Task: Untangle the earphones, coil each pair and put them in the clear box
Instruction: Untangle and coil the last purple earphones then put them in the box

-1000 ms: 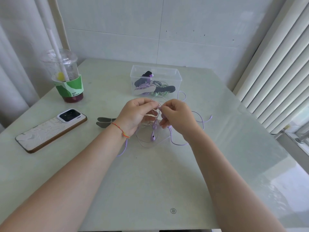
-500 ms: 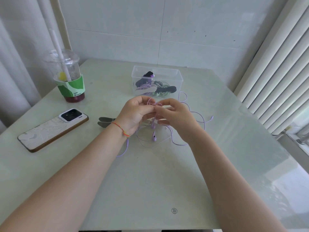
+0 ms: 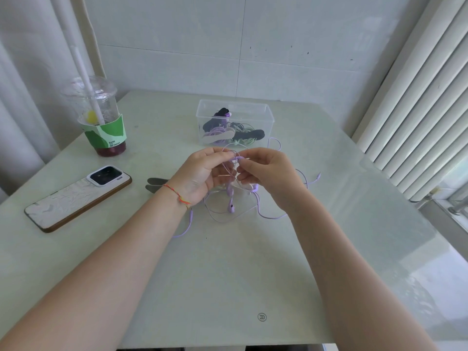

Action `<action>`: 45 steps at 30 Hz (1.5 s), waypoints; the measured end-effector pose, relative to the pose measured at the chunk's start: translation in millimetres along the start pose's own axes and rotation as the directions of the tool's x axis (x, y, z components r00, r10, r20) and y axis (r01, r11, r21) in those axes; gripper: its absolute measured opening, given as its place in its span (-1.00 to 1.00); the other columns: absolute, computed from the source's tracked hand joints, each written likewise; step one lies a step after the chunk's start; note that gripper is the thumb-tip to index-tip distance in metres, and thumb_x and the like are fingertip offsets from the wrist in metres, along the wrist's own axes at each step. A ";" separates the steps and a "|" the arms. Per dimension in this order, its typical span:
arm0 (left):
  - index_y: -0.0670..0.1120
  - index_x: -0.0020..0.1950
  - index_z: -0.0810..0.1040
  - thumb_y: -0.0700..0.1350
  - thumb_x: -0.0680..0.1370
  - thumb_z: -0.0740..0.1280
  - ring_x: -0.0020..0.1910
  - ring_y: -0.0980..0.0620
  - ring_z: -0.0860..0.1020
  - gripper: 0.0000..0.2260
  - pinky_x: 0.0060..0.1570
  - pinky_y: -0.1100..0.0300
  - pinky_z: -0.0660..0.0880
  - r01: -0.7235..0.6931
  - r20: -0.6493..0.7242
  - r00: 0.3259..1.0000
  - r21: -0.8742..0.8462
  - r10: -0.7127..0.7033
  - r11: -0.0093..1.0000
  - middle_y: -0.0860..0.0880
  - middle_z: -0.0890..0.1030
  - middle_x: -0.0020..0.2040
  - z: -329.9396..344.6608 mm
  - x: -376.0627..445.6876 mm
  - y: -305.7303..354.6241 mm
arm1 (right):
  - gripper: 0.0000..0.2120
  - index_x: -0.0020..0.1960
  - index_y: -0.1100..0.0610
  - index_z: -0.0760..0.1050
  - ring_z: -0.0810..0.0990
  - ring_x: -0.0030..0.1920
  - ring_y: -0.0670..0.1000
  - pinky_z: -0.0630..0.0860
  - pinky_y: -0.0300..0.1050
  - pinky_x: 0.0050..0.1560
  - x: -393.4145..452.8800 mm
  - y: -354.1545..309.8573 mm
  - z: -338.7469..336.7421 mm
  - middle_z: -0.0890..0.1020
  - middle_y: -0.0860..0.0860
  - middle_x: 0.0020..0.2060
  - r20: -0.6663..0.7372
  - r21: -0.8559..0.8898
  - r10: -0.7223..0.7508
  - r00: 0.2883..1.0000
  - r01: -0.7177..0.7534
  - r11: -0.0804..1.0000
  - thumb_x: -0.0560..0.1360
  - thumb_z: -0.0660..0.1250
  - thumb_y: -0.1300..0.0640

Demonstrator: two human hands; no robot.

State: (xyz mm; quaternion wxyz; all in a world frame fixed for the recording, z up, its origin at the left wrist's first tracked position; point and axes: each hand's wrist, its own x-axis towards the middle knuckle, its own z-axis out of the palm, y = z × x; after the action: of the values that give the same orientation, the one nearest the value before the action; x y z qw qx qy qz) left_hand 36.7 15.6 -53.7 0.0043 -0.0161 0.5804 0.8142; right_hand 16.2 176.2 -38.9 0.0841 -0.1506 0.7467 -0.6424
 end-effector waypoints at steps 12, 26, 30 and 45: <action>-0.18 -0.12 0.58 -0.15 0.55 0.38 -0.30 -0.04 0.60 -0.89 -0.24 0.11 0.61 0.072 0.045 0.996 0.068 -0.075 0.995 -0.10 0.61 -0.26 0.5 0.1 -4.3 | -0.82 0.02 0.21 0.65 0.65 -0.26 -0.02 0.62 -0.15 -0.10 -0.4 -0.8 1.9 0.69 0.06 -0.26 -0.067 0.000 -0.035 0.997 0.035 0.999 0.54 0.28 0.30; -0.19 -0.20 0.60 -0.11 0.55 0.37 -0.42 -0.05 0.54 -0.81 -0.43 0.19 0.52 0.004 -0.008 1.000 0.073 -0.003 0.997 -0.14 0.60 -0.32 -2.0 -0.5 -3.0 | -0.84 0.02 0.22 0.68 0.65 -0.18 0.05 0.62 -0.05 0.01 0.5 2.3 -0.9 0.71 0.21 -0.14 -0.012 0.047 -0.054 0.998 0.055 0.997 0.50 0.36 0.33; -0.21 -0.13 0.56 -0.09 0.54 0.36 -0.42 -0.04 0.57 -0.82 -0.47 0.21 0.48 0.017 0.030 0.999 0.062 -0.019 0.998 -0.17 0.61 -0.24 1.6 -1.5 -2.0 | -0.89 -0.03 0.23 0.67 0.63 -0.27 0.04 0.60 -0.17 -0.14 -0.4 1.4 3.0 0.69 0.22 -0.21 -0.049 -0.010 -0.029 0.998 0.029 1.000 0.51 0.36 0.30; -0.15 -0.12 0.52 -0.13 0.67 0.18 -0.23 -0.08 0.67 -0.78 -0.22 0.12 0.60 -0.050 -0.116 0.992 0.006 0.050 0.999 -0.10 0.66 -0.27 -5.8 0.8 2.5 | -0.93 -0.08 0.21 0.53 0.57 -0.35 0.00 0.54 -0.11 -0.33 1.8 -3.0 -1.6 0.57 0.04 -0.36 -0.202 0.029 0.023 0.979 -0.017 0.999 0.55 0.27 0.26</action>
State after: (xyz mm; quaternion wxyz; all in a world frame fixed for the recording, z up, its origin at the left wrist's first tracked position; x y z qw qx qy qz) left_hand 35.9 9.3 -53.2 -0.0497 -0.0487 0.5810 0.8109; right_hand 14.4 176.6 -35.6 0.0162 -0.0756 0.7440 -0.6637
